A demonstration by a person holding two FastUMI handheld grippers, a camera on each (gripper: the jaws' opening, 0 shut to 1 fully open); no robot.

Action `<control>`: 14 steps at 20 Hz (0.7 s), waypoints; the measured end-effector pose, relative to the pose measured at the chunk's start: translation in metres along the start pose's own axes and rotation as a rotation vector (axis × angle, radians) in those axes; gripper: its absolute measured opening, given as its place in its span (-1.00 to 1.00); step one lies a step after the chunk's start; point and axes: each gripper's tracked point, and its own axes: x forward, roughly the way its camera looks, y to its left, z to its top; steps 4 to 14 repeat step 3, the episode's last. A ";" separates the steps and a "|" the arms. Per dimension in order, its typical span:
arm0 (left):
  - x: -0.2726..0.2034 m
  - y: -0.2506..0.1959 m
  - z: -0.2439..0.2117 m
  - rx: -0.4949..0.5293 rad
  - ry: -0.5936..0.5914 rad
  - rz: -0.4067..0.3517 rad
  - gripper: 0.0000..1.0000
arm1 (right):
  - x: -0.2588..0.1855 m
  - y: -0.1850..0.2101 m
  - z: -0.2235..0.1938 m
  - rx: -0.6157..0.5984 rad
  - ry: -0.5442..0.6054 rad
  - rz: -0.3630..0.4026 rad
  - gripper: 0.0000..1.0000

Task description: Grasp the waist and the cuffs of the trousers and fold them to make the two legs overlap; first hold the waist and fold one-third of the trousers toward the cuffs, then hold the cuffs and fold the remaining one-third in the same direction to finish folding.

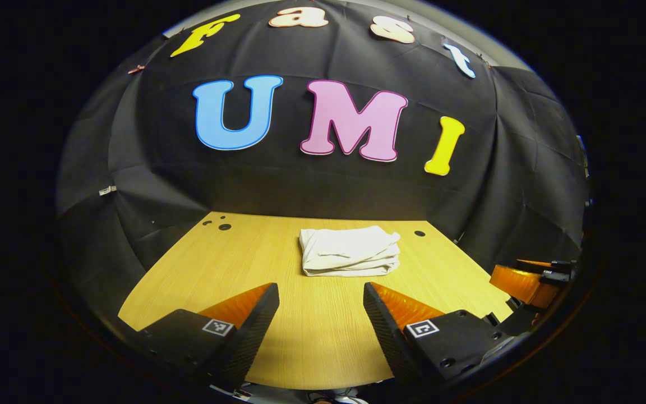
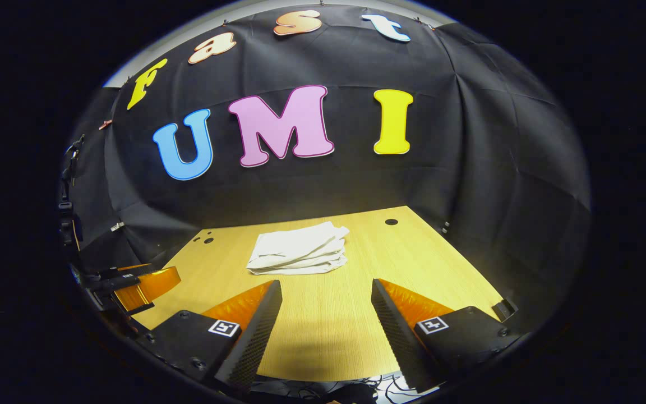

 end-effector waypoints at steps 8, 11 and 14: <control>-0.004 -0.003 0.000 0.009 0.000 -0.008 0.92 | -0.006 -0.003 -0.001 0.006 0.000 -0.007 0.96; -0.004 -0.003 0.000 0.009 0.000 -0.008 0.92 | -0.006 -0.003 -0.001 0.006 0.000 -0.007 0.96; -0.004 -0.003 0.000 0.009 0.000 -0.008 0.92 | -0.006 -0.003 -0.001 0.006 0.000 -0.007 0.96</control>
